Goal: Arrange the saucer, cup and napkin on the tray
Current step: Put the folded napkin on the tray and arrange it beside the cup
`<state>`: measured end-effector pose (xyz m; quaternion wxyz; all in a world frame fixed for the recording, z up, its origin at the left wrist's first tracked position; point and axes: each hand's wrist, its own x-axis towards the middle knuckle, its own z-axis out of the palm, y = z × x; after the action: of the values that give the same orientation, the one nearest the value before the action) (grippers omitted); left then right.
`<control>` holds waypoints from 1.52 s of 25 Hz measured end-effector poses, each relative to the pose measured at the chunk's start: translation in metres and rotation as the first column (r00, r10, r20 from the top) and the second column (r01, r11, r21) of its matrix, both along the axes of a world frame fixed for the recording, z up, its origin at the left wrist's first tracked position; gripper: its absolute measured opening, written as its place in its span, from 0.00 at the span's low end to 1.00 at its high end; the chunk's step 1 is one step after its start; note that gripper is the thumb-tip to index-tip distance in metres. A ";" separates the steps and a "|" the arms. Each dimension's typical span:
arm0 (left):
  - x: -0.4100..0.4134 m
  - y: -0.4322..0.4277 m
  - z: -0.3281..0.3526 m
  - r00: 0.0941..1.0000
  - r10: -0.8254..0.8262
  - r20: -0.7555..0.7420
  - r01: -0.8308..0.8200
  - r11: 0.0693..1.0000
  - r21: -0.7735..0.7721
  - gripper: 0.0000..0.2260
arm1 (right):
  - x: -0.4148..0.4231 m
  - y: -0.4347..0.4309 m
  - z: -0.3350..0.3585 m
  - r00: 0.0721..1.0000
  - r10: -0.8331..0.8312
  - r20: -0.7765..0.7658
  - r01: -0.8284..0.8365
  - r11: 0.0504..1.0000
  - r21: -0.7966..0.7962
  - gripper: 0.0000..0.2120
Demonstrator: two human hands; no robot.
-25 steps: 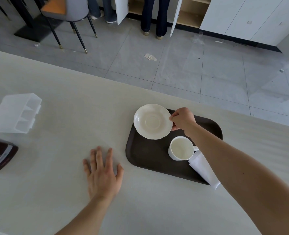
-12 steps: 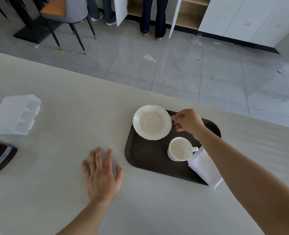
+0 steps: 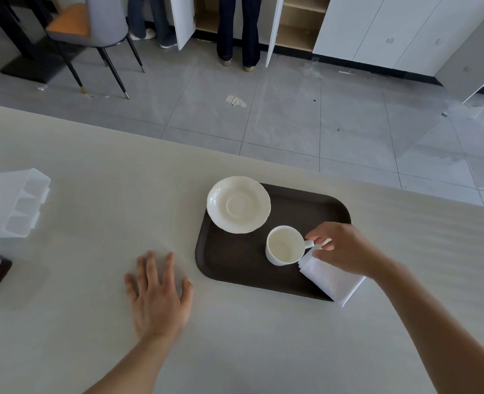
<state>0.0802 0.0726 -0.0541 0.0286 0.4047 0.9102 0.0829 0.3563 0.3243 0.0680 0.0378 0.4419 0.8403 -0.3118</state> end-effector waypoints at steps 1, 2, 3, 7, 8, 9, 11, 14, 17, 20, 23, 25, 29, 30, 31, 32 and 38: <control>0.000 0.000 0.001 1.000 0.000 0.002 0.000 1.000 0.000 0.30 | 0.000 -0.003 -0.002 1.000 -0.001 -0.023 0.002 1.000 0.013 0.13; 0.000 0.001 0.001 1.000 -0.001 0.004 0.001 1.000 0.001 0.30 | -0.001 -0.005 -0.004 0.999 -0.007 -0.047 0.009 0.999 0.034 0.11; 0.000 0.001 0.001 1.000 -0.003 0.005 0.003 1.000 0.004 0.30 | -0.002 -0.006 -0.007 0.998 -0.014 -0.065 0.018 0.998 0.056 0.10; 0.001 0.001 0.002 1.000 -0.007 0.011 0.007 1.000 0.004 0.30 | -0.007 -0.006 -0.014 0.995 0.032 -0.089 -0.018 0.987 0.157 0.06; 0.001 0.001 0.003 1.000 -0.004 0.015 0.004 1.000 0.006 0.30 | -0.007 -0.006 -0.015 0.995 0.048 -0.092 -0.031 0.984 0.176 0.06; 0.001 0.001 0.003 1.000 -0.001 0.018 0.001 1.000 0.006 0.31 | -0.007 -0.007 -0.016 0.994 0.057 -0.098 -0.037 0.981 0.191 0.05; 0.002 0.001 0.006 1.000 0.002 0.023 -0.003 1.000 0.006 0.31 | -0.006 -0.008 -0.019 0.991 0.052 -0.120 -0.025 0.976 0.218 0.04; 0.003 0.001 0.008 1.000 0.001 0.027 -0.001 1.000 0.006 0.31 | -0.004 -0.009 -0.025 0.990 -0.009 -0.139 0.044 0.967 0.252 0.04; 0.003 0.001 0.009 1.000 0.005 0.029 -0.005 1.000 -0.011 0.31 | -0.005 -0.007 -0.030 0.980 -0.111 -0.166 0.151 0.956 0.252 0.04; 0.003 0.001 0.008 1.000 0.005 0.029 -0.005 1.000 -0.019 0.31 | -0.007 -0.005 -0.032 0.965 -0.182 -0.190 0.226 0.943 0.246 0.04; 0.003 0.001 0.008 1.000 0.004 0.030 -0.003 1.000 -0.011 0.31 | -0.010 -0.006 -0.034 0.951 -0.230 -0.207 0.280 0.926 0.254 0.03; 0.002 0.001 0.007 1.000 0.000 0.027 0.000 1.000 -0.005 0.31 | -0.011 -0.006 -0.036 0.941 -0.268 -0.207 0.318 0.909 0.271 0.04; 0.002 0.001 0.006 1.000 0.002 0.027 -0.002 1.000 -0.001 0.30 | -0.015 -0.009 -0.040 0.897 -0.366 -0.248 0.429 0.856 0.288 0.05; 0.002 0.001 0.006 1.000 0.001 0.027 -0.001 1.000 -0.003 0.30 | -0.016 -0.011 -0.041 0.884 -0.393 -0.254 0.457 0.843 0.284 0.06; 0.002 0.001 0.006 1.000 0.000 0.030 0.000 1.000 -0.005 0.30 | -0.018 -0.013 -0.043 0.871 -0.418 -0.259 0.482 0.830 0.282 0.07; 0.002 0.001 0.006 1.000 0.000 0.032 0.000 1.000 -0.006 0.30 | -0.020 -0.015 -0.044 0.857 -0.442 -0.264 0.507 0.815 0.282 0.08; 0.002 0.001 0.005 1.000 0.000 0.031 -0.001 1.000 0.011 0.31 | -0.043 -0.028 -0.050 0.731 -0.606 -0.314 0.675 0.711 0.198 0.13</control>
<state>0.0822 0.0735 -0.0490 0.0403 0.4032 0.9093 0.0944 0.3130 0.2965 0.0183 -0.2364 0.6690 0.6686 -0.2226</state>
